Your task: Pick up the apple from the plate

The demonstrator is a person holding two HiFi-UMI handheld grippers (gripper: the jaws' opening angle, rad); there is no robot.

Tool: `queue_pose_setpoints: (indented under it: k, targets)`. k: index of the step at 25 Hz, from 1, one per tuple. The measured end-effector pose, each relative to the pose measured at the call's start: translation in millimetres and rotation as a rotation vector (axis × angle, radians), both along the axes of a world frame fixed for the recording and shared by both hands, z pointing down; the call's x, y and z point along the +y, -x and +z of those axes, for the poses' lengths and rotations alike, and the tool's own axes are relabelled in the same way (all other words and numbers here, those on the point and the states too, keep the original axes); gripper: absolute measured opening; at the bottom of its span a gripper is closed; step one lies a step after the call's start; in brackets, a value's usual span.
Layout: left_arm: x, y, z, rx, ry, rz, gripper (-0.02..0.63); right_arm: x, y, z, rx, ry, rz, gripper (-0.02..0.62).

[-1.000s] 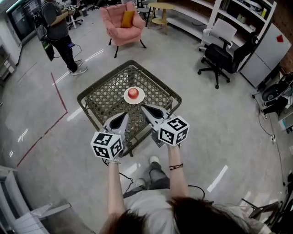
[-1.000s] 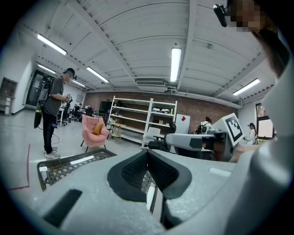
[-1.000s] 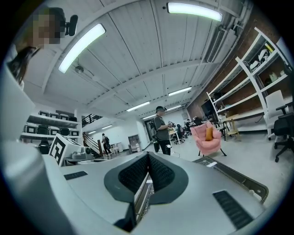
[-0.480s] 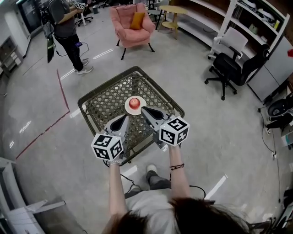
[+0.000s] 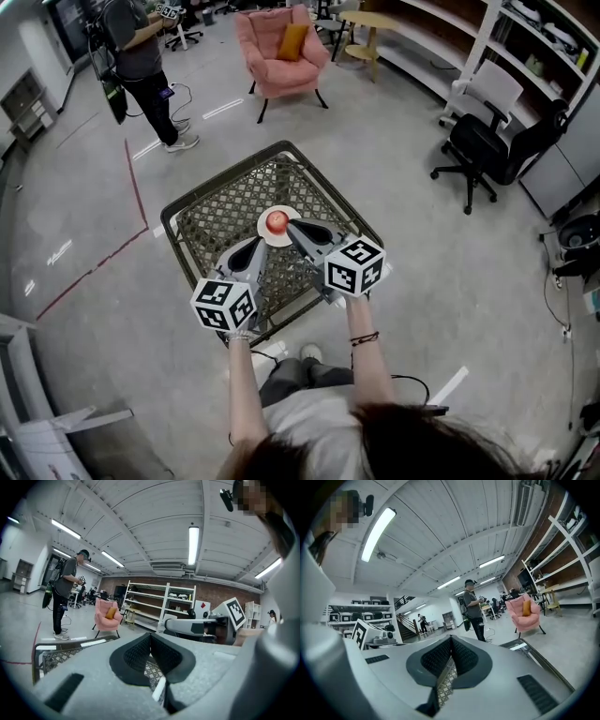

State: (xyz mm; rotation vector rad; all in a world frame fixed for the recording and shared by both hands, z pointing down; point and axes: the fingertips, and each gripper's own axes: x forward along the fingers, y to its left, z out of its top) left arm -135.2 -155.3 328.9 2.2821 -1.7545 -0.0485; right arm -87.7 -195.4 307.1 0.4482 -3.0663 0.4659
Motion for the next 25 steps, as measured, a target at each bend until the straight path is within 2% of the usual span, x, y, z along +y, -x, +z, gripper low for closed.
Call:
queue_pose_setpoints:
  k: [9, 15, 20, 25]
  targets:
    - [-24.8, 20.7, 22.8, 0.013, 0.06, -0.022, 0.011, -29.7, 16.4, 23.5, 0.036, 0.043, -0.005, 0.009]
    - [-46.3, 30.2, 57.4, -0.004, 0.132, 0.004, 0.011, -54.8, 26.3, 61.9, 0.042, 0.106, 0.008, 0.009]
    - [-64.0, 33.0, 90.0, -0.012, 0.184, 0.018, 0.011, -73.1, 27.9, 98.6, 0.086, 0.138, 0.012, 0.009]
    - [-90.3, 36.7, 121.2, -0.017, 0.204, 0.042, 0.012, -96.2, 36.8, 128.0, 0.108, 0.142, 0.004, 0.009]
